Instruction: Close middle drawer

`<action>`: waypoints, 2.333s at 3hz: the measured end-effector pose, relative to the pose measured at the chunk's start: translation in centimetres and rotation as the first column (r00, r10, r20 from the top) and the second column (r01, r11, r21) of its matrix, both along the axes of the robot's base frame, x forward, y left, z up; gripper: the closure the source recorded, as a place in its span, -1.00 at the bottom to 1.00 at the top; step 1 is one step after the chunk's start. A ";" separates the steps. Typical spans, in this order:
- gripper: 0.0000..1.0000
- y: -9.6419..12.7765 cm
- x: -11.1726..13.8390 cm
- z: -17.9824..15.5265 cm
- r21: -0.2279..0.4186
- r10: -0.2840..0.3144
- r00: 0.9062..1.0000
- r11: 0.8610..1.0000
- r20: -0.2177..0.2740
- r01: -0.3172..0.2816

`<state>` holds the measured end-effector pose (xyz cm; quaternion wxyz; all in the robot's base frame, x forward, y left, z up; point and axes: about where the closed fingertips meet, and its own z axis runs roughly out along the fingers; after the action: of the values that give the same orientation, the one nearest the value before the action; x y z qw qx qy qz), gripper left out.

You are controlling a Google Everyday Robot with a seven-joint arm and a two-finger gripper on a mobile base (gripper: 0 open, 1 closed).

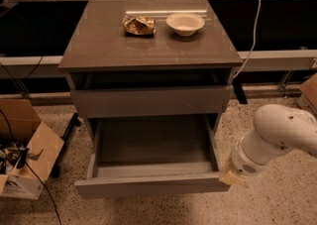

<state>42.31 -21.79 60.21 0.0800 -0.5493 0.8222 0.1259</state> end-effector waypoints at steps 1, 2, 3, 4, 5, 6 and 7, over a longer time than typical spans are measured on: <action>1.00 1.3 -0.1 -4.6 0.027 -0.049 0.999 0.998 -0.018 0.050; 1.00 2.1 0.4 -9.5 0.077 -0.100 0.994 0.992 -0.053 0.104; 1.00 3.2 1.1 -16.6 0.152 -0.153 0.977 0.973 -0.149 0.175; 1.00 4.5 2.3 -21.2 0.193 -0.159 0.964 0.960 -0.211 0.201; 1.00 4.5 2.3 -21.2 0.193 -0.160 0.964 0.960 -0.211 0.201; 1.00 4.5 3.8 -21.2 0.239 -0.210 0.963 0.939 -0.166 0.246; 1.00 5.2 6.1 -20.8 0.252 -0.196 0.975 0.943 -0.105 0.216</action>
Offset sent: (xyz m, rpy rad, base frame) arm 0.0113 0.0335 -0.1762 0.1734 0.1270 -0.1802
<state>48.42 -16.61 39.42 0.1325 -0.4395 0.8537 0.2458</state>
